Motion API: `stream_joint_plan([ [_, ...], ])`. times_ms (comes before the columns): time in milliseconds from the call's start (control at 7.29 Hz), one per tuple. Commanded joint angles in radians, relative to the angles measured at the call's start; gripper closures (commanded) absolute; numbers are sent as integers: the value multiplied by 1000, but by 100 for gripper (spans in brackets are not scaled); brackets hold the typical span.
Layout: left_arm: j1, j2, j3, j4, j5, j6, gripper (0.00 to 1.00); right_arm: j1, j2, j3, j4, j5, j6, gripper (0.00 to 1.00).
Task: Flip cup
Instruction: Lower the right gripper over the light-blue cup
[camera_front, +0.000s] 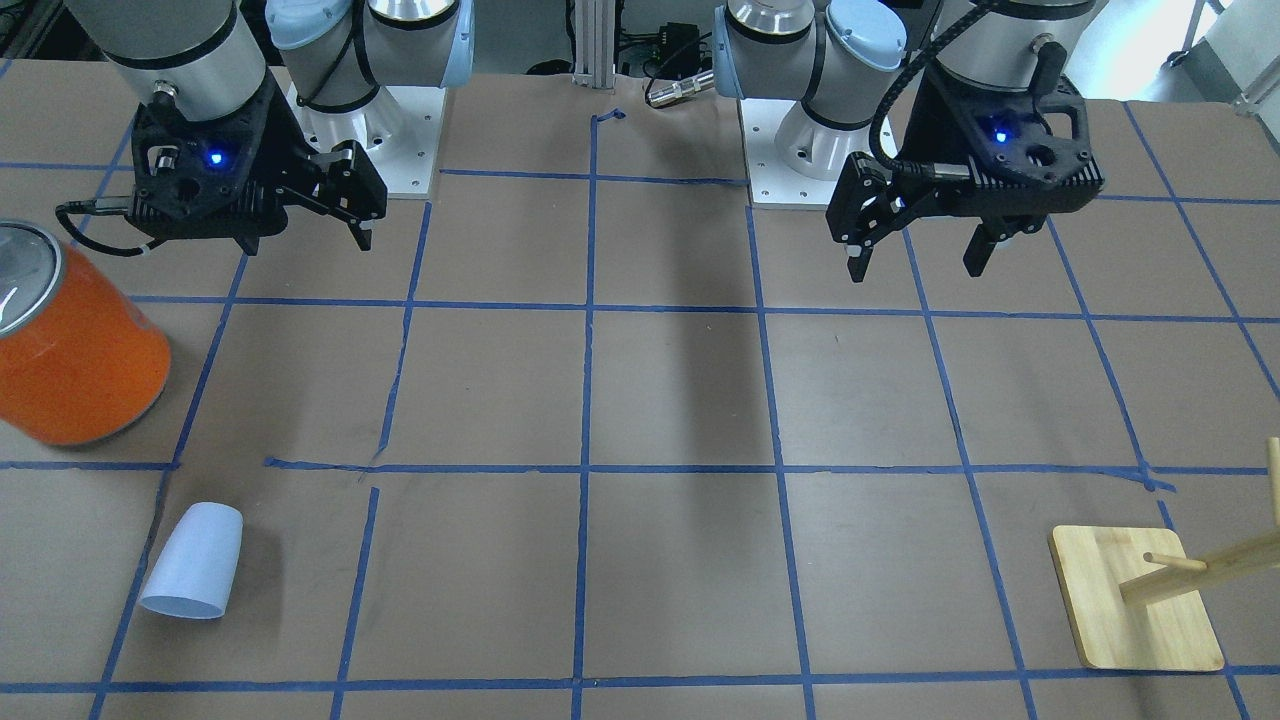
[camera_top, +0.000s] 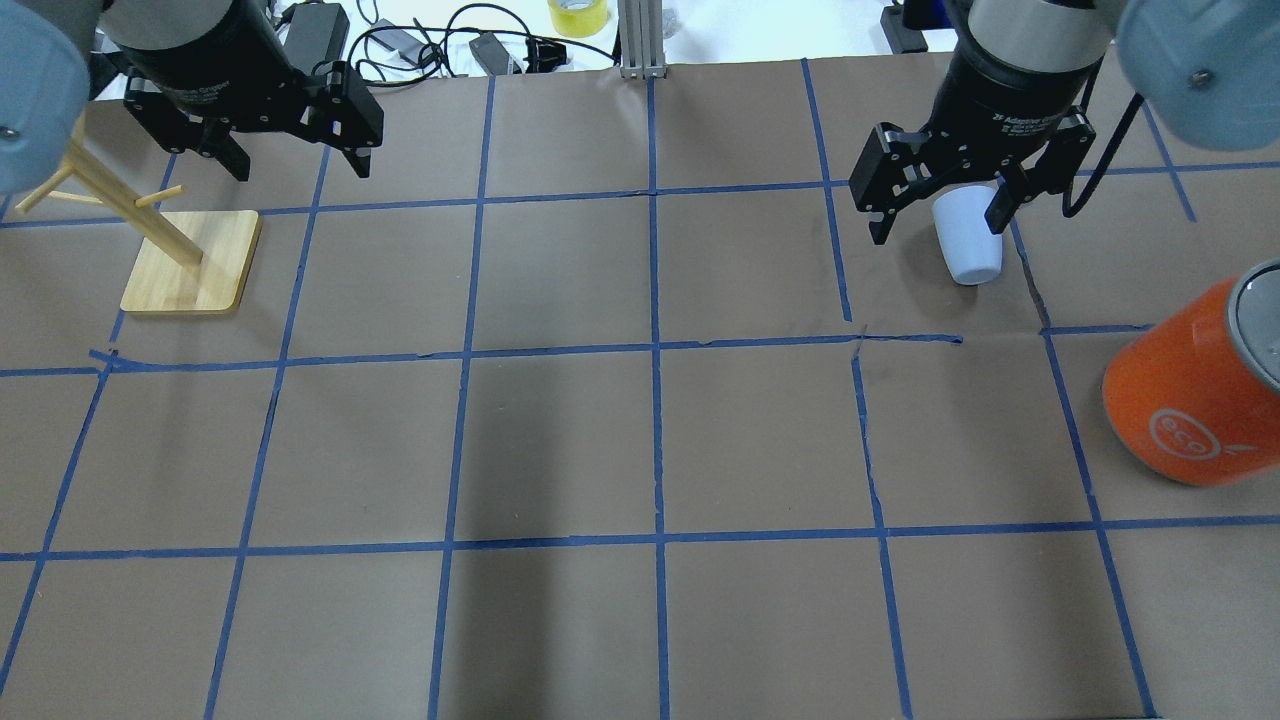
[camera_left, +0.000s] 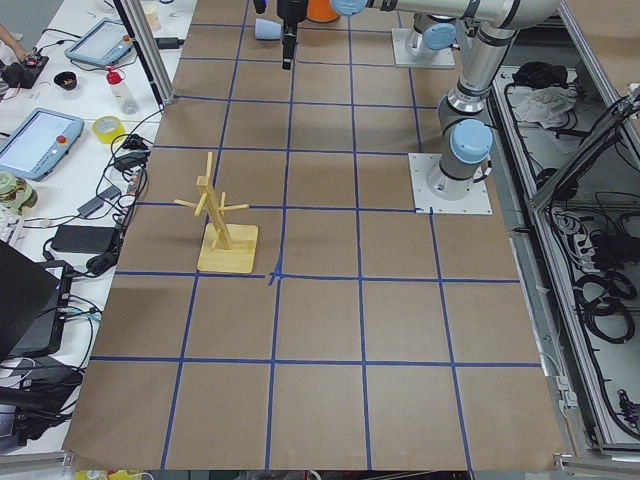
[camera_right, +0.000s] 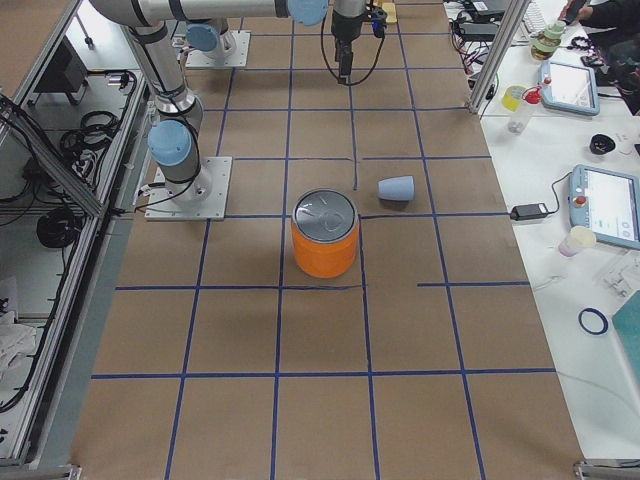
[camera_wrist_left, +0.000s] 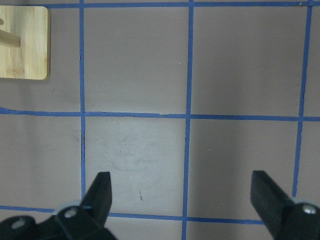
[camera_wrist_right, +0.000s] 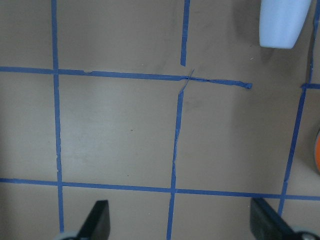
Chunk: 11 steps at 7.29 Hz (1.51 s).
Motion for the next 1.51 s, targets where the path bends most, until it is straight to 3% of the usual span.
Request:
stream_joint_plan([
  [0, 0, 0, 0, 0, 0, 0, 0, 0, 0, 2, 0, -2, -1, 0],
  [274, 0, 0, 0, 0, 0, 0, 0, -2, 0, 2, 0, -3, -5, 0],
  [548, 0, 0, 0, 0, 0, 0, 0, -2, -1, 2, 15, -75, -6, 0],
  [1371, 0, 2, 0, 0, -2, 2, 0, -12, -1, -9, 9, -63, -3, 0],
])
